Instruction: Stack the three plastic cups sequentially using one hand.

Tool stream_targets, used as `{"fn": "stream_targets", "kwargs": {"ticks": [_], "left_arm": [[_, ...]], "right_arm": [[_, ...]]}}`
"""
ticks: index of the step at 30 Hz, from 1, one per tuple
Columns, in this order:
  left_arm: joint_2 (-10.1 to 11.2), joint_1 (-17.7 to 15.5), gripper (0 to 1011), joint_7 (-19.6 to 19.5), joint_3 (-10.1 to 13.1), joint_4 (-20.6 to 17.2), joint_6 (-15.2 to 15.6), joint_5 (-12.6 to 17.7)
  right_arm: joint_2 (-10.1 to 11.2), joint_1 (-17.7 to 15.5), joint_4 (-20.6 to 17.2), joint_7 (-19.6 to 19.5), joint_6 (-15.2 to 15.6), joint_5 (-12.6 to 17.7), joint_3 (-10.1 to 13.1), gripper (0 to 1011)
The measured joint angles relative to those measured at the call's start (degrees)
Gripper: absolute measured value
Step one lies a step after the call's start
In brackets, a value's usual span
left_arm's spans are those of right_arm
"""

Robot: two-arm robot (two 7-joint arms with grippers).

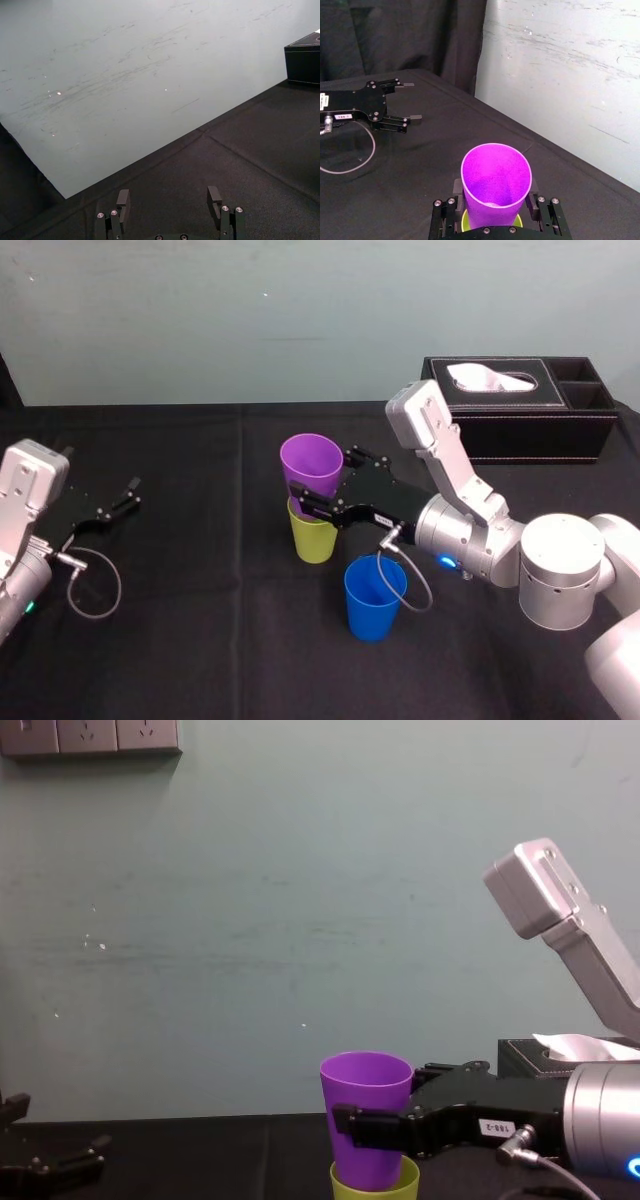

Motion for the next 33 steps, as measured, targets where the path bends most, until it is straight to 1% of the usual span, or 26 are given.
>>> {"fn": "stream_targets", "kwargs": {"ticks": [15, 18, 21, 27, 33], "left_arm": [[0.0, 0.0, 1010, 0.0, 0.0, 0.0, 0.0, 0.0], [0.0, 0.0, 1010, 0.0, 0.0, 0.0, 0.0, 0.0], [0.0, 0.0, 1010, 0.0, 0.0, 0.0, 0.0, 0.0], [0.0, 0.0, 1010, 0.0, 0.0, 0.0, 0.0, 0.0], [0.0, 0.0, 1010, 0.0, 0.0, 0.0, 0.0, 0.0]], "right_arm": [[0.0, 0.0, 0.0, 0.1, 0.0, 0.0, 0.0, 738], [0.1, 0.0, 0.0, 0.1, 0.0, 0.0, 0.0, 784], [0.1, -0.1, 0.0, 0.1, 0.0, 0.0, 0.0, 879], [0.1, -0.1, 0.0, 0.1, 0.0, 0.0, 0.1, 1004], [0.1, -0.1, -0.1, 0.1, 0.0, 0.0, 0.1, 1004]]}}
